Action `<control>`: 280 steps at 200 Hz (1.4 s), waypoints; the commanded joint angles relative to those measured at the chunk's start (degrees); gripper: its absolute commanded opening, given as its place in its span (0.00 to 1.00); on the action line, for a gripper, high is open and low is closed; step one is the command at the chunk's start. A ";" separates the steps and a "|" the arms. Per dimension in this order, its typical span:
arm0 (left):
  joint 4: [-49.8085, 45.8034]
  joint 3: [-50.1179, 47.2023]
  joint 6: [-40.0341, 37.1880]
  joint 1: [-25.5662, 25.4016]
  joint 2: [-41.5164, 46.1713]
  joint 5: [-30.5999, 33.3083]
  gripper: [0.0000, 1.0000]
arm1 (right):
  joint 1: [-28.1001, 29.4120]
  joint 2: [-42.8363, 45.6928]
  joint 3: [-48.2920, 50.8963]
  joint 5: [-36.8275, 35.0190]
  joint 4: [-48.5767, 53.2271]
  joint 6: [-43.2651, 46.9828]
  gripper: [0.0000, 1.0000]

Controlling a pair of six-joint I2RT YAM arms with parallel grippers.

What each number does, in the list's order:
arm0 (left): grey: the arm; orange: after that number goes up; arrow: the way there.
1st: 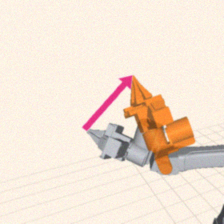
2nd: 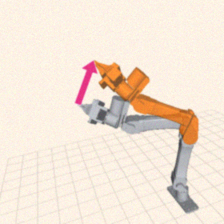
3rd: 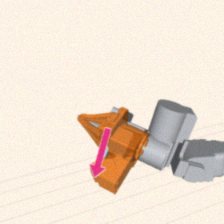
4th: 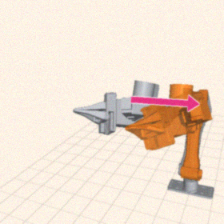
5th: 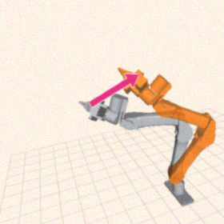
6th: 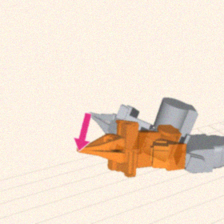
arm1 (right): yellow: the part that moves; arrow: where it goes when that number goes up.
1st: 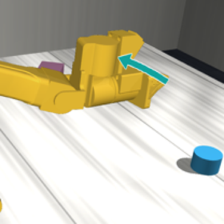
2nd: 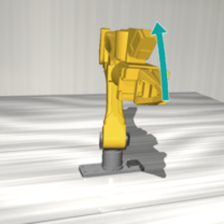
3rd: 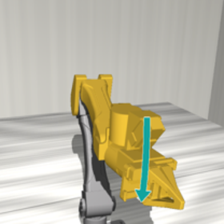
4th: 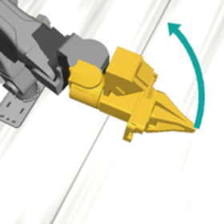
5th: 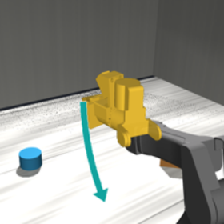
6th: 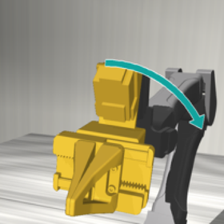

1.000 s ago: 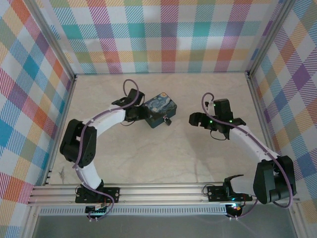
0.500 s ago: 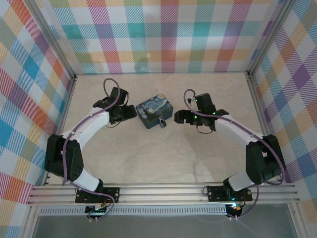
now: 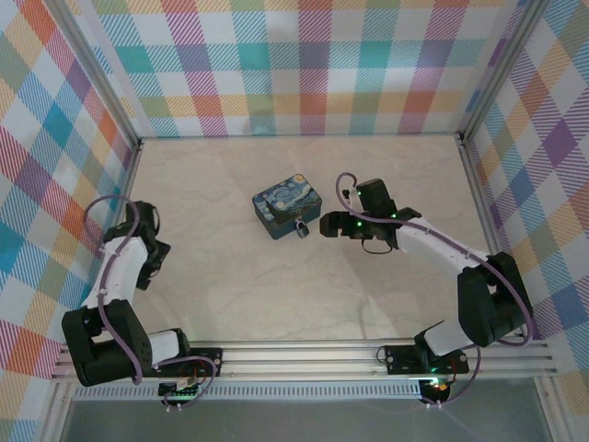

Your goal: Unlock a padlock with a key

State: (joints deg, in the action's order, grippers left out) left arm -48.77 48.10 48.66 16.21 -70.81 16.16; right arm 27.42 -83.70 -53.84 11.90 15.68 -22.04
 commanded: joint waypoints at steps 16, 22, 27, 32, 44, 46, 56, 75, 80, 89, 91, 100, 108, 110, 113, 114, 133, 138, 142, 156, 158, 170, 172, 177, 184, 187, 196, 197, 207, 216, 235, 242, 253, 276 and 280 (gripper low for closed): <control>-0.68 -3.82 -0.73 13.22 1.72 -1.03 0.71 | 0.51 3.32 1.53 1.83 0.01 0.50 0.84; -0.15 -4.20 -0.93 14.89 1.77 -1.36 0.69 | 0.57 3.45 1.55 2.03 0.04 0.59 0.84; 0.07 -4.45 -0.99 16.54 1.72 -1.40 0.67 | 0.51 3.53 1.55 2.15 -0.04 0.68 0.84; 0.05 -4.58 -0.99 18.00 1.58 -1.76 0.66 | 0.55 3.62 1.63 2.32 0.00 0.76 0.84; 1.39 -5.33 -1.51 21.34 1.72 -2.88 0.65 | 0.62 3.87 1.85 2.87 -0.06 0.77 0.84; 1.51 -5.54 -1.48 21.85 1.81 -2.93 0.65 | 0.64 3.89 1.93 2.98 -0.11 0.77 0.84; 1.87 -5.73 -1.55 23.99 1.88 -3.07 0.64 | 0.62 3.99 2.22 3.45 -0.39 0.69 0.84; 2.06 -5.73 -1.69 26.97 1.70 -2.43 0.63 | 0.61 4.07 2.91 4.09 -1.05 0.43 0.84; 2.22 -5.78 -1.64 27.53 1.59 -2.17 0.63 | 0.70 4.07 3.11 4.22 -1.20 0.35 0.84; 2.45 -5.93 -1.30 28.09 1.21 -2.08 0.62 | 0.71 3.92 3.37 4.52 -1.54 0.25 0.84; 2.45 -5.96 -1.23 28.13 1.05 -2.03 0.62 | 0.71 3.90 3.39 4.57 -1.64 0.25 0.84; 2.84 -6.45 -0.49 28.16 0.52 -1.25 0.62 | 0.71 3.76 3.63 4.62 -1.98 0.31 0.84; 3.55 -6.93 0.17 28.18 -0.03 -0.47 0.61 | 0.73 3.72 3.91 4.47 -2.14 0.33 0.84; 3.65 -6.95 0.28 28.27 -0.27 -0.33 0.60 | 0.67 3.72 3.99 4.45 -2.14 0.31 0.84; 3.74 -6.89 0.38 28.32 -0.69 -0.20 0.60 | 0.70 3.68 4.05 4.37 -2.25 0.33 0.84; 3.80 -6.88 0.38 28.34 -0.80 -0.01 0.60 | 0.70 3.65 4.07 4.36 -2.24 0.33 0.84; 4.72 -6.44 0.37 28.57 -3.16 1.72 0.59 | 0.71 3.72 5.16 4.27 -3.06 0.34 0.84; 5.09 -6.42 0.19 28.79 -3.61 1.83 0.59 | 0.71 3.81 5.51 4.28 -3.48 0.33 0.84; 5.44 -6.48 -0.05 28.79 -3.95 2.11 0.59 | 0.70 3.76 5.79 4.27 -3.74 0.29 0.84; 5.78 -6.57 -0.29 29.44 -4.80 2.92 0.58 | 0.71 3.57 6.91 4.30 -4.93 -0.23 0.84; 5.97 -6.58 -0.36 29.68 -4.89 2.80 0.58 | 0.71 3.55 7.04 4.34 -5.11 -0.38 0.84; 6.41 -6.53 -1.32 31.18 -5.25 2.93 0.58 | 0.71 3.33 7.76 4.75 -5.90 -0.97 0.84; 6.41 -6.53 -1.43 31.41 -5.27 3.16 0.58 | 0.71 3.24 7.92 4.86 -6.09 -0.99 0.84; 6.22 -6.35 -1.58 31.85 -5.50 3.61 0.58 | 0.71 3.02 8.20 5.04 -6.46 -1.14 0.84; 6.18 -6.27 -1.78 32.43 -5.73 3.72 0.57 | 0.71 2.80 8.47 5.21 -6.94 -1.31 0.84; 6.30 -6.26 -1.77 32.71 -5.90 3.70 0.57 | 0.75 2.64 8.57 5.30 -7.21 -1.33 0.84; 6.53 -6.42 -1.68 33.55 -6.41 3.60 0.57 | 0.71 2.17 8.67 5.46 -7.70 -1.51 0.84; 6.60 -6.47 -1.75 33.63 -6.52 3.56 0.57 | 0.71 2.11 8.67 5.48 -7.69 -1.51 0.84; 7.51 -6.62 -2.11 34.59 -7.26 2.72 0.57 | 0.72 1.59 8.52 5.50 -8.11 -1.59 0.84; 8.25 -6.87 -2.37 35.21 -8.10 2.38 0.57 | 0.71 1.14 8.34 5.59 -8.33 -1.60 0.84; 9.72 -7.02 -2.79 36.63 -10.13 0.41 0.56 | 0.70 0.77 7.99 5.59 -8.24 -1.19 0.84; 10.52 -6.97 -3.25 36.91 -10.69 0.02 0.56 | 0.71 0.73 7.80 5.59 -8.13 -1.01 0.84; 11.17 -6.77 -3.80 37.08 -11.61 -0.22 0.55 | 0.71 0.64 7.63 5.42 -7.97 -0.77 0.84; 11.89 -6.79 -4.28 37.13 -13.12 -1.32 0.52 | 0.71 0.17 7.10 5.33 -8.23 -0.63 0.84; 12.03 -6.85 -4.34 37.08 -13.20 -1.40 0.52 | 0.71 0.04 7.02 5.48 -8.36 -0.66 0.84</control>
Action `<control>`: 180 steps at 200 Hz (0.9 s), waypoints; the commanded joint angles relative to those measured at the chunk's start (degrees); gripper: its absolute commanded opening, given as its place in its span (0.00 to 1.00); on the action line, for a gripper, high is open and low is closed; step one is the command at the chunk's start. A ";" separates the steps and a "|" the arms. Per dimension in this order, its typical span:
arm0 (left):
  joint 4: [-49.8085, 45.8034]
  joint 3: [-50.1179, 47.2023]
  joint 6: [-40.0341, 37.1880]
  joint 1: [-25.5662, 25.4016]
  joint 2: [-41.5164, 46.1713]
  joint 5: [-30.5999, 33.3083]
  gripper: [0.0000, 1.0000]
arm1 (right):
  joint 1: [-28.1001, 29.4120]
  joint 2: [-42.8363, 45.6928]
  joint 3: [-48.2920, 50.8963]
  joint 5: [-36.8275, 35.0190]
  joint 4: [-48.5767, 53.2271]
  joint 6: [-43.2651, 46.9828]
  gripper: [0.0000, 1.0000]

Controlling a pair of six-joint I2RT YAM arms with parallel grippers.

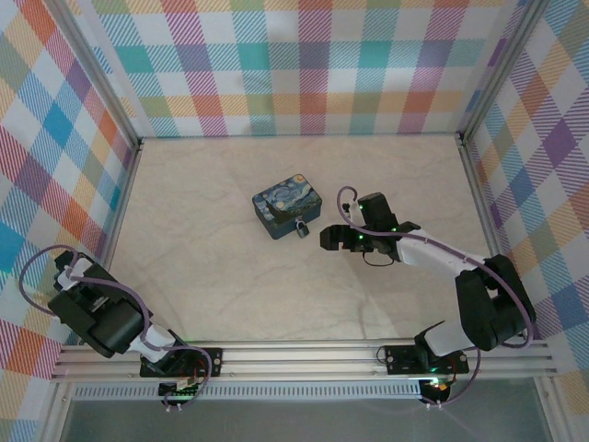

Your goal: Unlock a padlock with a key

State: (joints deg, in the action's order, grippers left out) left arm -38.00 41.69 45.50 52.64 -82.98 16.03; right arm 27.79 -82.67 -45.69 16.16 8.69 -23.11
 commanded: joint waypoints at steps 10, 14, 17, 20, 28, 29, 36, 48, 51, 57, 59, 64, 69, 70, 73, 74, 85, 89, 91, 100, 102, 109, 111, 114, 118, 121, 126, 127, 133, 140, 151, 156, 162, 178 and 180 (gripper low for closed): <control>1.39 -0.70 -1.17 0.66 -1.04 -1.83 0.51 | 0.34 -1.39 -1.54 1.49 -1.42 0.35 0.84; 1.49 -0.81 -1.22 0.70 -0.97 -2.20 0.51 | 0.36 -1.48 -1.61 1.58 -1.60 0.27 0.84; 1.52 -0.94 -1.20 0.67 -1.00 -2.50 0.51 | 0.34 -1.56 -1.74 1.71 -1.72 0.10 0.84; 1.47 -0.99 -1.20 0.71 -1.08 -2.75 0.51 | 0.33 -1.67 -1.77 1.83 -1.77 0.00 0.84; 1.36 -1.22 -1.22 0.64 -1.16 -3.53 0.51 | 0.33 -1.91 -1.93 2.02 -2.28 -0.20 0.84; 1.40 -1.24 -1.25 0.63 -1.19 -3.59 0.51 | 0.33 -1.94 -1.94 2.07 -2.28 -0.23 0.84; 1.42 -1.58 -1.20 0.62 -1.50 -4.40 0.51 | 0.33 -2.12 -2.20 2.33 -2.62 -0.43 0.84; 1.61 -1.85 -1.20 0.12 -2.34 -6.33 0.51 | 0.33 -2.56 -2.76 2.79 -3.06 -0.69 0.84; 1.63 -1.87 -1.24 -0.09 -2.50 -6.94 0.51 | 0.33 -2.70 -2.94 2.88 -3.18 -0.70 0.84; 1.48 -1.79 -1.40 -0.77 -3.02 -7.60 0.51 | 0.33 -3.03 -3.36 3.06 -3.24 -0.79 0.84; 1.38 -1.66 -1.47 -1.09 -3.19 -7.77 0.51 | 0.33 -3.13 -3.48 3.08 -3.22 -0.79 0.84; 1.06 -1.49 -1.59 -2.01 -3.46 -7.78 0.51 | 0.33 -3.32 -3.88 3.08 -3.12 -0.79 0.83; 0.68 -1.14 -1.55 -3.03 -3.59 -7.88 0.51 | 0.34 -3.58 -4.17 3.17 -3.10 -0.79 0.83; 0.62 -1.11 -1.55 -3.23 -3.63 -7.91 0.51 | 0.34 -3.61 -4.24 3.17 -3.04 -0.79 0.83; 0.52 -1.09 -1.55 -3.84 -3.63 -7.98 0.51 | 0.33 -3.74 -4.43 3.15 -2.98 -0.79 0.83; 0.49 -1.00 -1.59 -4.03 -3.61 -8.05 0.51 | 0.33 -3.78 -4.46 3.16 -2.98 -0.79 0.83; 0.51 -0.65 -1.60 -6.30 -3.43 -8.87 0.51 | 0.37 -4.05 -4.91 3.15 -2.98 -0.79 0.83; 0.41 -0.39 -1.70 -7.00 -3.49 -9.32 0.51 | 0.34 -4.07 -5.06 3.17 -2.90 -0.79 0.83; 0.32 -0.32 -1.63 -7.33 -3.52 -9.50 0.51 | 0.33 -4.07 -5.10 3.24 -2.89 -0.84 0.83; 0.01 0.21 -1.79 -8.65 -3.70 -10.32 0.51 | 0.39 -3.95 -5.20 3.26 -2.93 -0.79 0.83; -0.19 0.47 -1.74 -8.88 -3.75 -10.43 0.51 | 0.41 -3.98 -5.20 3.26 -2.88 -0.79 0.83; -0.49 0.89 -1.80 -9.76 -3.68 -10.90 0.51 | 0.42 -3.77 -5.20 3.11 -2.74 -0.73 0.83; -0.63 0.92 -1.77 -10.08 -3.68 -11.03 0.51 | 0.42 -3.67 -5.15 3.09 -2.65 -0.71 0.83; -0.68 1.04 -1.77 -10.63 -3.54 -11.17 0.51 | 0.44 -3.57 -5.11 3.02 -2.59 -0.66 0.83; -0.87 1.32 -1.80 -11.33 -3.36 -11.17 0.51 | 0.42 -3.41 -5.11 2.85 -2.54 -0.62 0.83; -1.07 1.45 -1.77 -11.88 -3.21 -11.11 0.51 | 0.47 -3.31 -5.04 2.76 -2.45 -0.57 0.83; -1.39 1.79 -1.71 -12.82 -3.08 -11.04 0.51 | 0.42 -3.14 -4.98 2.58 -2.24 -0.46 0.83; -1.43 1.80 -1.67 -13.09 -3.07 -11.03 0.51 | 0.42 -3.08 -5.00 2.53 -2.17 -0.50 0.83; -1.57 2.14 -1.63 -14.40 -2.90 -11.22 0.52 | 0.42 -2.94 -4.94 2.32 -2.10 -0.44 0.83; -1.88 2.50 -1.49 -15.92 -2.83 -11.59 0.52 | 0.42 -2.69 -4.83 2.21 -1.94 -0.48 0.83; -2.02 2.90 -1.06 -18.58 -2.80 -12.30 0.52 | 0.42 -2.56 -4.69 2.16 -2.10 -0.62 0.83; -2.16 3.08 -0.81 -20.21 -2.88 -12.32 0.52 | 0.42 -2.49 -4.67 2.04 -1.98 -0.74 0.83; -2.36 3.45 -0.44 -22.32 -3.00 -12.25 0.52 | 0.42 -2.49 -4.67 2.04 -1.95 -0.79 0.83; -2.65 4.48 0.61 -28.40 -3.61 -11.29 0.53 | 0.42 -2.34 -4.67 1.96 -1.83 -0.79 0.83; -2.62 4.61 0.81 -29.20 -3.71 -11.24 0.53 | 0.42 -2.32 -4.63 1.97 -1.77 -0.79 0.83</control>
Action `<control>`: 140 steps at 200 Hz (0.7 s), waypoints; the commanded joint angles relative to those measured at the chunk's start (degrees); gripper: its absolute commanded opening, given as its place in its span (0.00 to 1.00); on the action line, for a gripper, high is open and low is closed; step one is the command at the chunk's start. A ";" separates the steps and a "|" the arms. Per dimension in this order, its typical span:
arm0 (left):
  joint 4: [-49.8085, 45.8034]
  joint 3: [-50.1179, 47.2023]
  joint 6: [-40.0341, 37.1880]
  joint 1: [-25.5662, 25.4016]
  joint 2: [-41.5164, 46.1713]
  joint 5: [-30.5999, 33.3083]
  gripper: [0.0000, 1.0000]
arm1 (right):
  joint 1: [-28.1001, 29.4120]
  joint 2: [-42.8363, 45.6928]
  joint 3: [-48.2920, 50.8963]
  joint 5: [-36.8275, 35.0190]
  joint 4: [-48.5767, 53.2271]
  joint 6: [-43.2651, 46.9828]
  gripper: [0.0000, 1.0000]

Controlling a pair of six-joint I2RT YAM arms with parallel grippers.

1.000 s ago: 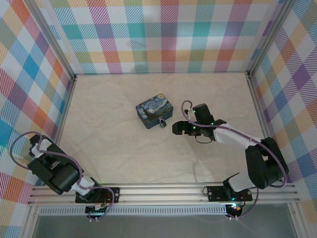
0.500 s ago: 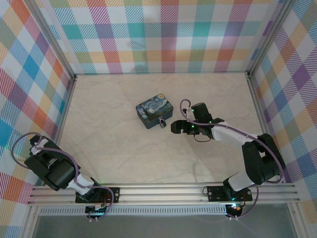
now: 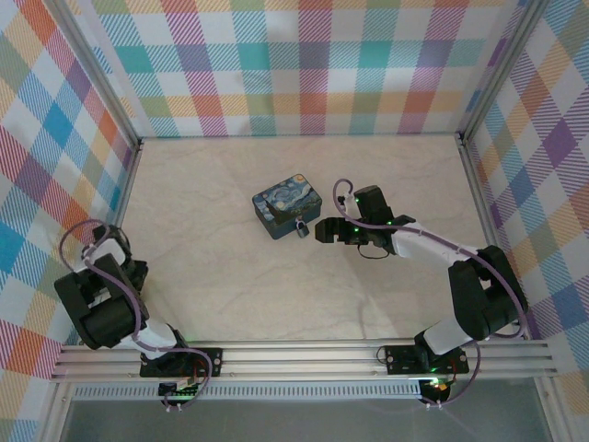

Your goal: Unlock a padlock with a key

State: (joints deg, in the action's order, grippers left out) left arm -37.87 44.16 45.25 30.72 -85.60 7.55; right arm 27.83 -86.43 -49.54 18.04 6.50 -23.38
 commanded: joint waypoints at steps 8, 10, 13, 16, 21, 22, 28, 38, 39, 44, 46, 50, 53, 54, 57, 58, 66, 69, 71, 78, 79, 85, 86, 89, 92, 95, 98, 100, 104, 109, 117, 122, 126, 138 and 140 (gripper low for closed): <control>-2.61 2.47 1.89 -10.32 -1.59 -2.97 0.53 | 0.38 1.53 -0.70 0.06 0.39 -0.49 0.83; -2.46 2.57 2.24 -11.05 -1.72 -3.07 0.53 | 0.38 1.57 -0.68 0.06 0.36 -0.45 0.83; -2.21 2.65 2.72 -12.12 -1.94 -3.24 0.53 | 0.38 1.55 -0.65 0.06 0.38 -0.44 0.83; -2.09 2.72 3.14 -13.27 -2.17 -3.49 0.53 | 0.38 1.53 -0.65 0.00 0.54 -0.44 0.83; -1.71 3.11 3.85 -15.19 -2.35 -3.74 0.53 | 0.38 1.45 -0.71 -0.07 0.74 -0.36 0.83; -1.65 3.16 4.00 -15.49 -2.49 -3.80 0.53 | 0.33 1.45 -0.77 -0.09 0.85 -0.31 0.83; -1.35 3.88 4.60 -17.47 -2.79 -4.02 0.53 | 0.38 1.44 -0.95 -0.11 1.13 -0.31 0.83; -2.02 5.91 4.85 -20.32 -3.50 -3.57 0.53 | 0.46 1.65 -1.17 -0.03 1.72 -0.10 0.83; -2.11 6.05 4.80 -20.51 -3.60 -3.50 0.53 | 0.46 1.68 -1.17 -0.03 1.70 -0.10 0.83; -3.04 7.53 4.53 -21.36 -4.03 -3.04 0.54 | 0.47 1.91 -1.22 -0.03 1.94 0.04 0.82; -3.52 8.05 4.39 -21.59 -4.11 -2.84 0.54 | 0.49 1.96 -1.25 -0.03 2.09 0.07 0.82; -4.39 9.29 3.88 -22.00 -4.29 -2.41 0.55 | 0.41 2.24 -1.26 -0.09 2.35 0.21 0.82; -5.05 9.91 3.57 -22.18 -4.40 -2.11 0.55 | 0.51 2.43 -1.26 -0.11 2.49 0.25 0.82; -5.30 10.25 3.46 -22.19 -4.35 -1.97 0.55 | 0.49 2.47 -1.26 -0.11 2.52 0.30 0.82; -5.95 11.11 3.10 -22.19 -4.31 -1.75 0.56 | 0.51 2.76 -1.26 -0.26 2.87 0.41 0.82; -6.28 11.25 3.05 -22.19 -4.31 -1.70 0.56 | 0.49 2.85 -1.26 -0.27 2.93 0.47 0.82; -8.85 13.20 2.03 -22.12 -3.66 -0.20 0.58 | 0.53 3.39 -1.18 -0.53 3.40 0.71 0.82; -9.86 13.82 1.51 -22.11 -3.24 0.56 0.58 | 0.55 3.64 -1.12 -0.66 3.55 0.86 0.82; -10.63 14.24 1.26 -22.13 -2.97 1.13 0.59 | 0.55 3.82 -1.05 -0.71 3.77 0.96 0.82; -13.32 15.46 0.73 -22.11 -1.85 3.76 0.62 | 0.60 4.39 -0.93 -1.03 4.09 1.27 0.82; -13.74 15.46 0.63 -22.11 -1.63 4.17 0.62 | 0.57 4.53 -0.91 -1.07 4.21 1.37 0.82; -15.76 15.86 0.46 -21.79 -0.24 6.47 0.64 | 0.60 4.80 -0.83 -1.09 4.52 1.48 0.82; -16.02 15.82 0.45 -21.69 0.01 6.80 0.64 | 0.58 4.84 -0.82 -1.09 4.55 1.49 0.82; -16.74 15.74 0.51 -21.33 0.80 7.66 0.65 | 0.56 4.94 -0.82 -1.16 4.70 1.57 0.82; -17.23 15.34 0.69 -20.79 1.66 8.20 0.65 | 0.52 5.03 -0.82 -1.16 4.83 1.66 0.82; -17.56 14.98 0.71 -20.46 2.60 8.81 0.65 | 0.55 5.05 -0.82 -1.09 4.98 1.67 0.82; -17.79 14.44 0.68 -19.75 3.45 9.02 0.65 | 0.63 5.05 -0.90 -1.00 5.07 1.67 0.82; -17.84 13.88 0.64 -19.21 4.09 9.03 0.65 | 0.57 5.05 -0.91 -1.00 5.16 1.67 0.82; -17.78 13.07 0.54 -18.01 5.14 8.82 0.65 | 0.60 4.96 -0.99 -0.77 5.27 1.60 0.82; -17.59 11.52 0.06 -16.08 6.62 8.56 0.65 | 0.62 4.83 -1.20 -0.52 5.38 1.66 0.82; -16.86 9.39 -0.83 -12.88 8.70 7.91 0.64 | 0.56 4.65 -1.50 -0.03 5.60 1.58 0.82; -16.73 8.33 -1.20 -10.89 9.66 7.58 0.64 | 0.63 4.53 -1.73 0.25 5.78 1.58 0.82; -16.50 7.32 -1.60 -9.14 10.32 7.26 0.63 | 0.64 4.37 -1.93 0.55 5.98 1.50 0.82; -15.48 4.35 -2.43 -4.81 12.00 6.37 0.62 | 0.83 4.21 -2.70 1.18 6.61 1.58 0.81; -15.20 4.02 -2.56 -4.16 12.21 6.08 0.62 | 0.89 4.13 -2.85 1.24 6.73 1.58 0.81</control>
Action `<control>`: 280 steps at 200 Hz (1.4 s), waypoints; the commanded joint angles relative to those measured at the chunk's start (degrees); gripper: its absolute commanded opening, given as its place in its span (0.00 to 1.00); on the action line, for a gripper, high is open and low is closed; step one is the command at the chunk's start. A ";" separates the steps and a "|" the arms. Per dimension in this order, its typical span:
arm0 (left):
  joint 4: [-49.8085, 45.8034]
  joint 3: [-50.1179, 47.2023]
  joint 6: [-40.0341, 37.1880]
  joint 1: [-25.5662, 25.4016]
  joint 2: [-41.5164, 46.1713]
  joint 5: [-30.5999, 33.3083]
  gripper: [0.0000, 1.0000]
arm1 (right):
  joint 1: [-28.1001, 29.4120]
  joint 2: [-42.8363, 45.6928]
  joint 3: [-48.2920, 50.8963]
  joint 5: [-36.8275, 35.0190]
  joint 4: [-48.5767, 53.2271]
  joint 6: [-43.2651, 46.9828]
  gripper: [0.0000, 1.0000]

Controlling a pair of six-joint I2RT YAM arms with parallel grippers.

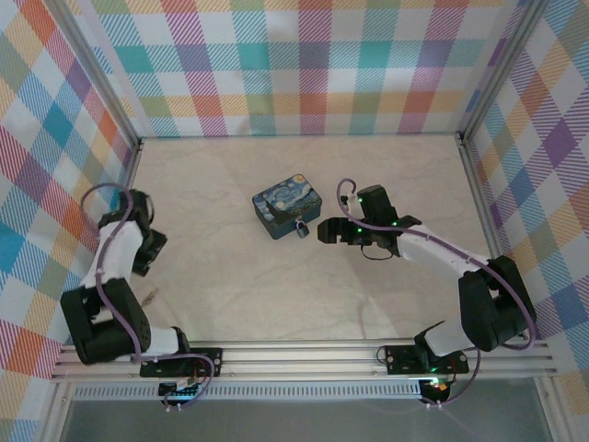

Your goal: Unlock a padlock with a key

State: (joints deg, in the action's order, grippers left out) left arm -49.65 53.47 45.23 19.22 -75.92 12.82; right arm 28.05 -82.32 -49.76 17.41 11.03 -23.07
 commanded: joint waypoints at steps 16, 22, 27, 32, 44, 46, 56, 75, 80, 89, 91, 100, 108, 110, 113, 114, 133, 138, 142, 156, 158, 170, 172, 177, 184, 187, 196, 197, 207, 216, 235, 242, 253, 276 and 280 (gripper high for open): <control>-0.38 -8.42 -3.32 11.99 3.00 -2.28 0.60 | 1.12 -0.20 -3.87 2.36 3.27 1.45 0.81; 0.62 -9.13 -3.34 13.16 2.51 -2.73 0.60 | 1.28 -0.17 -4.22 2.45 3.63 1.61 0.81; 1.33 -9.45 -3.40 13.95 1.59 -2.92 0.59 | 1.45 -0.20 -4.44 2.45 4.01 1.77 0.81; 2.11 -9.61 -3.40 14.58 0.60 -3.48 0.58 | 1.59 -0.27 -4.68 2.45 4.31 1.84 0.81; 3.22 -10.04 -3.36 15.52 -1.81 -4.60 0.57 | 2.00 -0.18 -5.16 2.15 5.38 2.14 0.81; 3.37 -10.12 -3.28 15.57 -2.09 -4.68 0.57 | 2.05 -0.20 -5.24 2.05 5.47 2.19 0.81; 4.16 -10.90 -2.40 15.67 -2.45 -4.81 0.57 | 2.24 -0.06 -5.44 1.63 6.19 2.33 0.81; 5.01 -12.35 -1.30 15.77 -1.28 -4.38 0.56 | 2.49 0.47 -5.44 0.90 6.71 2.33 0.81; 5.00 -12.35 -1.29 15.76 -1.20 -4.30 0.56 | 2.49 0.62 -5.35 0.83 6.77 2.33 0.80; 5.02 -12.35 -1.33 15.76 -1.57 -4.34 0.56 | 2.55 0.45 -5.24 0.75 6.81 2.33 0.81; 5.11 -12.34 -1.47 15.74 -1.75 -4.42 0.56 | 2.58 0.47 -5.26 0.73 6.77 2.33 0.81; 5.62 -12.48 -1.55 15.76 -2.38 -4.80 0.56 | 2.55 0.05 -5.35 0.74 6.73 2.28 0.81; 6.41 -13.01 -1.30 15.76 -2.73 -5.53 0.55 | 2.71 -0.43 -5.59 0.89 6.66 2.24 0.80; 6.78 -13.26 -1.23 15.76 -2.83 -5.74 0.55 | 2.71 -0.59 -5.61 0.88 6.71 2.24 0.80; 7.12 -13.62 -1.02 15.76 -2.83 -6.06 0.55 | 2.73 -0.78 -5.76 0.94 6.73 2.24 0.80; 7.29 -13.68 -0.93 15.76 -2.87 -6.23 0.55 | 2.76 -0.84 -5.82 0.95 6.68 2.28 0.80; 9.73 -15.81 0.53 15.76 -2.84 -8.30 0.54 | 3.23 -2.01 -6.74 1.05 6.84 2.33 0.80; 10.18 -16.15 0.73 15.83 -2.90 -8.76 0.54 | 3.36 -2.34 -6.98 1.05 6.81 2.43 0.80; 10.45 -16.34 0.82 15.68 -2.99 -8.95 0.54 | 3.49 -2.55 -7.17 1.05 6.81 2.42 0.80; 10.80 -16.67 1.18 15.54 -3.29 -9.42 0.54 | 3.89 -3.39 -7.84 0.88 6.99 2.50 0.80; 10.82 -16.67 1.17 15.50 -3.34 -9.42 0.54 | 3.88 -3.51 -7.95 0.87 6.92 2.50 0.80; 10.98 -17.06 1.17 15.41 -3.36 -9.27 0.54 | 4.11 -4.19 -8.37 0.86 6.81 2.44 0.80; 11.04 -17.15 1.20 15.38 -3.40 -9.23 0.54 | 4.16 -4.30 -8.46 0.87 6.73 2.42 0.80; 11.27 -17.37 1.22 15.32 -3.34 -9.10 0.54 | 4.33 -4.54 -8.62 0.87 6.65 2.42 0.80; 11.41 -17.56 1.17 15.24 -3.42 -8.77 0.53 | 4.44 -4.88 -8.84 0.95 6.47 2.35 0.80; 11.48 -17.57 1.22 15.23 -3.56 -8.62 0.53 | 4.53 -5.01 -8.94 0.91 6.42 2.33 0.80; 11.59 -17.69 0.89 15.23 -4.13 -7.95 0.50 | 4.86 -5.42 -9.28 1.05 6.49 2.33 0.80; 11.59 -17.70 0.85 15.23 -4.23 -7.88 0.50 | 4.84 -5.41 -9.34 1.05 6.52 2.33 0.79; 11.80 -17.86 0.83 15.27 -4.88 -7.50 0.46 | 5.07 -5.72 -9.69 1.05 6.65 2.41 0.79; 12.04 -17.96 0.97 15.23 -5.20 -7.46 0.42 | 5.21 -5.87 -9.96 0.90 6.80 2.37 0.79; 12.90 -18.25 1.41 15.18 -5.12 -8.02 0.37 | 5.52 -5.96 -10.57 0.61 7.10 2.40 0.79; 12.91 -18.06 1.50 15.14 -5.35 -8.24 0.35 | 5.60 -6.01 -10.79 0.52 7.14 2.50 0.79; 12.91 -17.64 1.47 14.93 -5.42 -8.65 0.33 | 5.74 -6.09 -11.23 0.39 7.36 2.52 0.79; 12.91 -16.86 1.87 13.66 -5.09 -8.78 0.23 | 5.86 -6.17 -11.85 0.17 7.68 2.59 0.79; 12.91 -16.76 2.00 13.30 -5.07 -8.74 0.21 | 5.96 -6.26 -11.92 0.17 7.64 2.59 0.79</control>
State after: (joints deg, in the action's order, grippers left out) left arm -39.24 37.78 46.06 34.04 -78.70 5.52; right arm 33.45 -87.70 -59.48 17.82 17.82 -21.61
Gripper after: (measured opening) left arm 0.251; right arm 0.794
